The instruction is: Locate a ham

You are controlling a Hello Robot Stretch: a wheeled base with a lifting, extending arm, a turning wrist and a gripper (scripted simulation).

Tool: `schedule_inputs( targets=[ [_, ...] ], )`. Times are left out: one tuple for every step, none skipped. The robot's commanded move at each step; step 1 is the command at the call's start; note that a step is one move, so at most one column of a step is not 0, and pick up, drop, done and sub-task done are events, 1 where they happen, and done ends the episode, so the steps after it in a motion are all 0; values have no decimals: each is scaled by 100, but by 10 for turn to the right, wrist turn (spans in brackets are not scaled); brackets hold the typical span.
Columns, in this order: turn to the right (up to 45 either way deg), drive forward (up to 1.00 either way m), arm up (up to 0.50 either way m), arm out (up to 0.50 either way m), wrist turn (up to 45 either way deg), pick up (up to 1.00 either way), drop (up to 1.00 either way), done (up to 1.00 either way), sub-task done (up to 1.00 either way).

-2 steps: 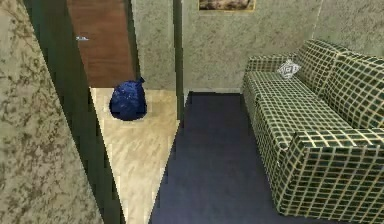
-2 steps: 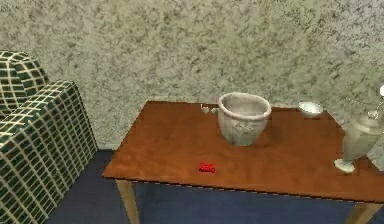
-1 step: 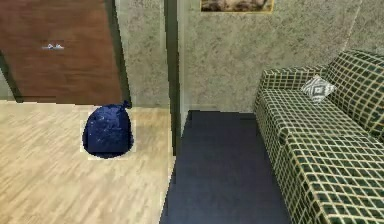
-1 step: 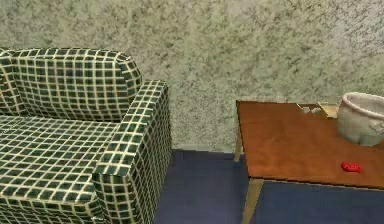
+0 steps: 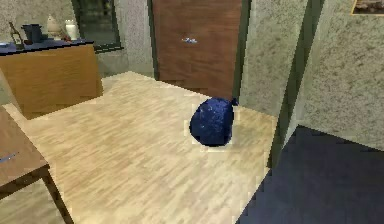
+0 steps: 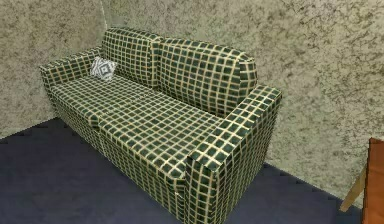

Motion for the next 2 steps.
schedule_inputs(
  targets=[
    [0, 25, 0, 0, 0, 0, 0, 0, 0],
    [-450, 0, 0, 0, 0, 0, 0, 0, 0]
  ],
)
